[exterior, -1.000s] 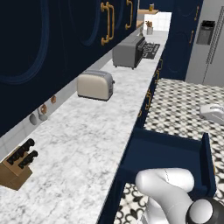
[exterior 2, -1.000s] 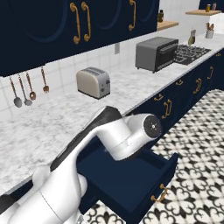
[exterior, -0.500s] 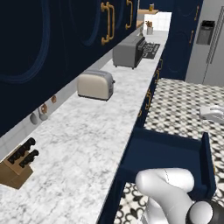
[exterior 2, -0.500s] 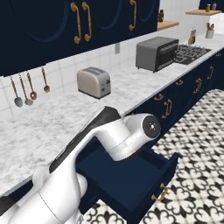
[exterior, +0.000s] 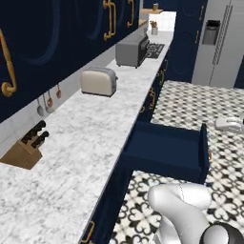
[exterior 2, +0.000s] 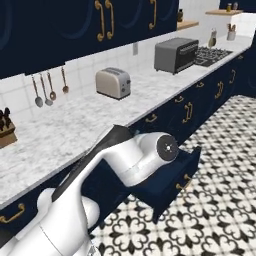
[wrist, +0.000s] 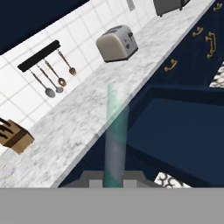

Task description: Take a straw from the drawer in front and place it inside the glass cup on the dining counter.

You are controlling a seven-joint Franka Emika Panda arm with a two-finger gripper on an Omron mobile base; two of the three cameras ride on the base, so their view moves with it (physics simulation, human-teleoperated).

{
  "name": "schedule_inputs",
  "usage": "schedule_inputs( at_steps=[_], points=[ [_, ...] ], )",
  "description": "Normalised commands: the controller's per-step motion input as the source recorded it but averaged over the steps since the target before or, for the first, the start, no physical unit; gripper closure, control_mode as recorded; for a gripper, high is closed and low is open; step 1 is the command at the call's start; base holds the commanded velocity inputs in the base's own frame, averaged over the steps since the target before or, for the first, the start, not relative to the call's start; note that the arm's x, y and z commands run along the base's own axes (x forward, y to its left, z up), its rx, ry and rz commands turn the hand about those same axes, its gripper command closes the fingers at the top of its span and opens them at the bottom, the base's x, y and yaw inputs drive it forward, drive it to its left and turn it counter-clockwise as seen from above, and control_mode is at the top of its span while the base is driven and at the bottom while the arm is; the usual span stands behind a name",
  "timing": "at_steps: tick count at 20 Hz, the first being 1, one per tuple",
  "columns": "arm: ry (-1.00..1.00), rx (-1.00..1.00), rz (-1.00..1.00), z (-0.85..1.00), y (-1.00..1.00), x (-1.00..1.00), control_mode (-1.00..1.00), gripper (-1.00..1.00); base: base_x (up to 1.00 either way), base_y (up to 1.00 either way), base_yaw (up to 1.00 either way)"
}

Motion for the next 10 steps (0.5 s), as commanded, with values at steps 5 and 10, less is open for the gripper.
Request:
schedule_inputs(
  at_steps=[5, 10],
  points=[
    [0.0, 0.0, 0.0, 0.0, 0.0, 0.0, 1.0, 1.0, -0.56, -0.23, -0.27],
    [0.0, 0.0, 0.0, 0.0, 0.0, 0.0, 1.0, 1.0, -0.23, -0.22, -0.46]
  ],
)
